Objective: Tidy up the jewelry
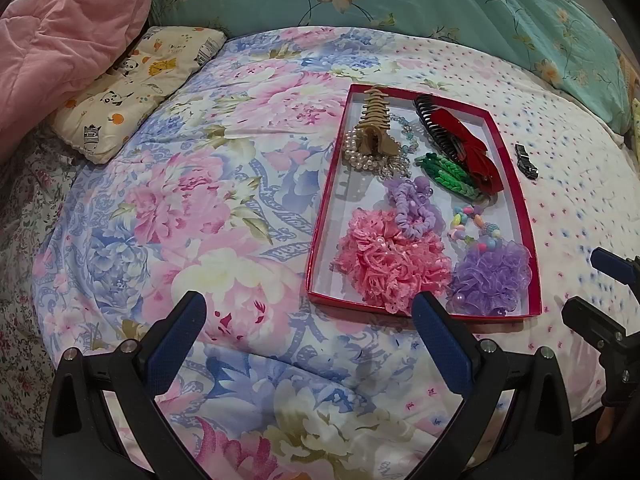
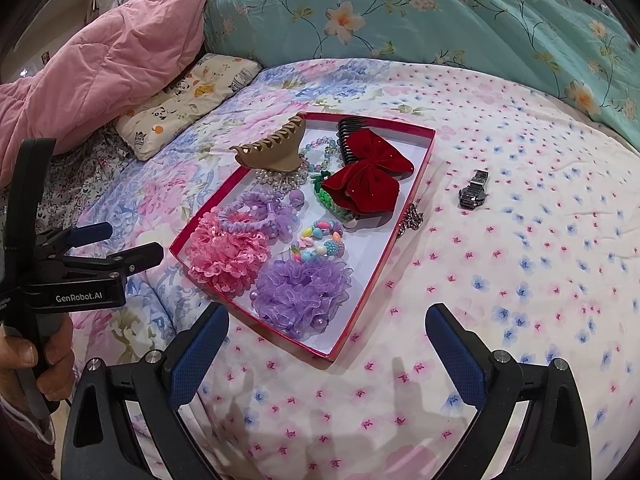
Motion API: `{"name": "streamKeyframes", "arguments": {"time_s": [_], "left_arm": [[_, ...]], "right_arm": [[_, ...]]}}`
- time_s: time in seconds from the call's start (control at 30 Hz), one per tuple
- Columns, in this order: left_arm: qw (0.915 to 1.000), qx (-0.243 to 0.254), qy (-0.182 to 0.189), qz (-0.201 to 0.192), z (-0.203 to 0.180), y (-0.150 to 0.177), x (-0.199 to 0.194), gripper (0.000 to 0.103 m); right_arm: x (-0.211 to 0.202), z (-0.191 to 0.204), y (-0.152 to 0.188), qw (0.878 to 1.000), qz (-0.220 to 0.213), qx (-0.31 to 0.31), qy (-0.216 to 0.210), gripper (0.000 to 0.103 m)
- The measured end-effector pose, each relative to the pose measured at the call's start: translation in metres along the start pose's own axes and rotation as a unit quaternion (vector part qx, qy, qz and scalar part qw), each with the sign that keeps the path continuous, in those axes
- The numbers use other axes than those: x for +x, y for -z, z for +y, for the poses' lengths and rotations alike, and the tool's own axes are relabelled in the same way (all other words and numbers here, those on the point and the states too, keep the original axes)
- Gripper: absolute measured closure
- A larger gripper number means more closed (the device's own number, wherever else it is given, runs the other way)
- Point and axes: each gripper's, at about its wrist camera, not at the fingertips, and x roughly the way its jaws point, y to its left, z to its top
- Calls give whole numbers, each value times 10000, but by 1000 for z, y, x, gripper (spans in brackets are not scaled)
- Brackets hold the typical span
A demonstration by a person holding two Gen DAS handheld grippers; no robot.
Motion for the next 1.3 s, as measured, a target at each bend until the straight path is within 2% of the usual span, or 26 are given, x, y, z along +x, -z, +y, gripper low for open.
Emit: {"name": "streamKeyframes", "arguments": {"time_s": [1.3], "left_arm": [[9999,101,-77,-96,-5,-2,-4,0]], "right_arm": [[-4,1,-2,9999,-27,101,-23,3]]}}
